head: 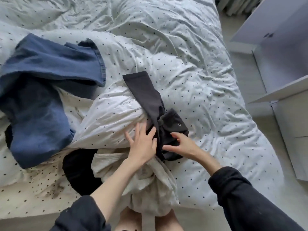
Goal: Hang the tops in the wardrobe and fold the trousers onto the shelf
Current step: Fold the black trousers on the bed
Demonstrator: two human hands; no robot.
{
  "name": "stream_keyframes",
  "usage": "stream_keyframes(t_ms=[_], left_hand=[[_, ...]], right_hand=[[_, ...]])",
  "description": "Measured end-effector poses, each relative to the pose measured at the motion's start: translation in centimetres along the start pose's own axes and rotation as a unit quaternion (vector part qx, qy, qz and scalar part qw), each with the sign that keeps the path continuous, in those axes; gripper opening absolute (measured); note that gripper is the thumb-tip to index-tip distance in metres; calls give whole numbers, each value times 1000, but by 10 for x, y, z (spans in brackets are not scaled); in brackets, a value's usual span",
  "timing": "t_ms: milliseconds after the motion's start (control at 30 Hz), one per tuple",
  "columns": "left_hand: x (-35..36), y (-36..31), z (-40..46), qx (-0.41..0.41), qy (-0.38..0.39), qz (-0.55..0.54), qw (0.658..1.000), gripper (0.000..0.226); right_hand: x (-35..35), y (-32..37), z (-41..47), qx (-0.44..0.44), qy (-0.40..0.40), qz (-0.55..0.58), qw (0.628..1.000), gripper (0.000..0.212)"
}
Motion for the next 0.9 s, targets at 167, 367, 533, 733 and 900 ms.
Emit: stream_keyframes(t_ms=[167,367,533,733,900], left_hand=[[-17,-27,16,90,26,-158,983,69],[-35,-58,36,142,-48,-211,966,59],[19,-74,49,76,-8,-93,993,52],[100,-67,43,-52,156,186,969,89],[86,-63,50,-75,-43,205,975,37]], right_hand=[[26,-2,4,-11,-102,-3,995,24],[-51,-26,-6,23,-219,231,948,34],[-139,-87,8,87,-348,263,896,16],[-85,-120,24,-75,-345,-126,927,56],[-33,-125,37,-294,-227,-392,842,67]])
Point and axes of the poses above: each hand's wrist, its own z-axis towards the middle knuckle, its own x-axis out of the palm, y = z × x, the point moved 1 cm from there along z, towards the middle knuckle, and after that the axes turned 5 degrees about y, right-handed, at the moved point
